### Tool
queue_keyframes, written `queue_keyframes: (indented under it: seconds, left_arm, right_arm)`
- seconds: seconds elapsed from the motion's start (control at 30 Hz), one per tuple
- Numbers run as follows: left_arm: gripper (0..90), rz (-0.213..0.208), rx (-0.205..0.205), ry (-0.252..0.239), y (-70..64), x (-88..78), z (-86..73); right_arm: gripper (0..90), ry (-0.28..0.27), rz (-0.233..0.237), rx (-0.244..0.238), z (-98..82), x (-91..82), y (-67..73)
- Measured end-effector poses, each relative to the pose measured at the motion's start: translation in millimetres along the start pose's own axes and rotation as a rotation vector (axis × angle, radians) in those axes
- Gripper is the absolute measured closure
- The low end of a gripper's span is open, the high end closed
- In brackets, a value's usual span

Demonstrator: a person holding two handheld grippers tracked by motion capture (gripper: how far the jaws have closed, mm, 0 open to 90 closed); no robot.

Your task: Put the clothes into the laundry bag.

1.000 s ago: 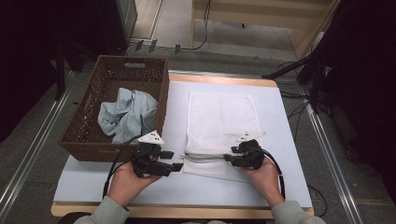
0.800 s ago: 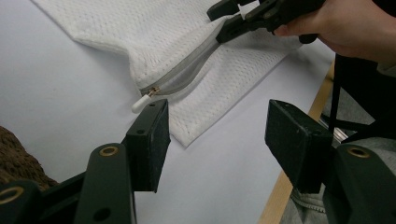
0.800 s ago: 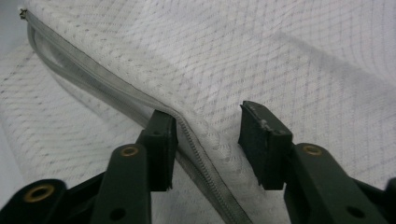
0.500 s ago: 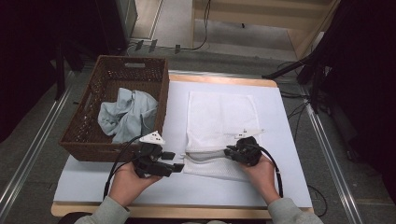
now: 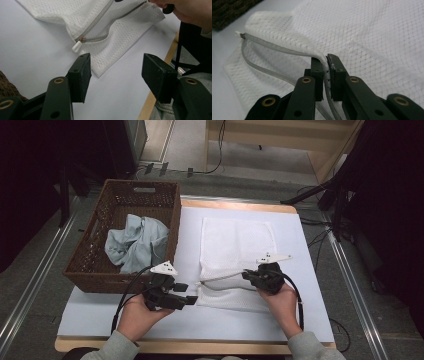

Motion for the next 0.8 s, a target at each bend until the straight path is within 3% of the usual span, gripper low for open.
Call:
queue_keyframes:
  seconds: [0.33,0.6,0.8]
  left_arm:
    - [41.4,-0.009,-0.013,0.002,-0.7,0.9,-0.9]
    - [41.6,-0.024,-0.016,-0.002,-6.3,-2.4,0.8]
    - [41.9,-0.03,-0.01,-0.007,-10.3,-6.7,6.1]
  right_arm:
    - [84.7,-0.062,0.011,0.004,15.8,-19.4,4.8]
    - [86.8,-0.074,0.064,0.041,22.5,-25.0,7.5]
    - [87.3,-0.074,0.075,0.062,21.8,-24.2,7.0]
Point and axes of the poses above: each handheld gripper's, and its own axes: x roughly forward along the jaws, z roughly out of its top, y roughly to its left, the point moved 7 cm from there along x, roughly forward along the jaws
